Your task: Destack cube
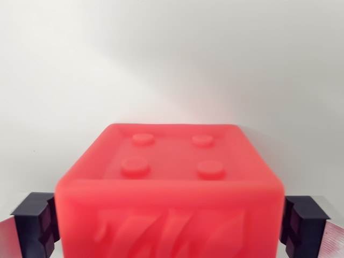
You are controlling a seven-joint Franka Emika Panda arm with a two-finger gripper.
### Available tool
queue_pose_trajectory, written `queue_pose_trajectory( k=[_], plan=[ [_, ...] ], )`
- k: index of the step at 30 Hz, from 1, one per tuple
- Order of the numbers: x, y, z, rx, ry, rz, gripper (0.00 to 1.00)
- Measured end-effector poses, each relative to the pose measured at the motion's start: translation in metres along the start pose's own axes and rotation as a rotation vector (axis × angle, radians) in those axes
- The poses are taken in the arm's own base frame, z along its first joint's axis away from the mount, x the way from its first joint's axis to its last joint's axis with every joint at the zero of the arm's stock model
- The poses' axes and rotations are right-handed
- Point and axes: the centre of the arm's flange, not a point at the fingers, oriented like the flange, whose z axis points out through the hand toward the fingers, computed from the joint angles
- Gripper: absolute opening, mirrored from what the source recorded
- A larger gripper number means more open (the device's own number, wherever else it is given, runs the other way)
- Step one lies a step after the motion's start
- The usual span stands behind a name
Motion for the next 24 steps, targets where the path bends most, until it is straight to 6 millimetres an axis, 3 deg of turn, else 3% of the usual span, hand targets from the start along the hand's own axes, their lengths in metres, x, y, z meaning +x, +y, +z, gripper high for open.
queue_pose_trajectory(
  k=[8,24],
  plan=[
    [0.001,0.0,-0.011,0.001,0.002,0.0,1.0],
    [0.001,0.0,-0.059,0.001,0.004,0.0,1.0]
  ],
)
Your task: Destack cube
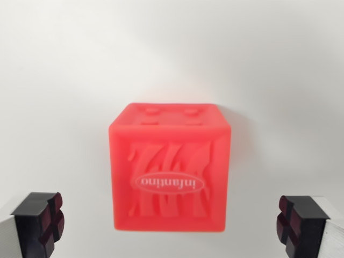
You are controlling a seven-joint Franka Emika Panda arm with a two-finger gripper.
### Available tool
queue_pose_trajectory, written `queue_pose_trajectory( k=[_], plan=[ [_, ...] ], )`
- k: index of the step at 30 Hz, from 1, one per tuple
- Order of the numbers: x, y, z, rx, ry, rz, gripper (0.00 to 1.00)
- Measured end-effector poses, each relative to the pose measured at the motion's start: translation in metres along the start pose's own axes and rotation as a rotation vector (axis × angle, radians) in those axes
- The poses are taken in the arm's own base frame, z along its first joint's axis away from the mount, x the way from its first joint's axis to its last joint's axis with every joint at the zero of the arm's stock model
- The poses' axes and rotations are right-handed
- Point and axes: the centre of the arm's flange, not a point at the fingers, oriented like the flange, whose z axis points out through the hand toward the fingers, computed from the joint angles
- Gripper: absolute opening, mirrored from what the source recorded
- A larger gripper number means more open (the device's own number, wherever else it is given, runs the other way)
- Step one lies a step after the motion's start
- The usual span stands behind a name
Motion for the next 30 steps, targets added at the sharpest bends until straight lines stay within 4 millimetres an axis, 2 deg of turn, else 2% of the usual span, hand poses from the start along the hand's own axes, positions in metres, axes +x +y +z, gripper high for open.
queue_pose_trajectory(
  k=[30],
  plan=[
    [-0.001,0.0,-0.121,0.0,0.001,-0.001,1.0]
  ],
)
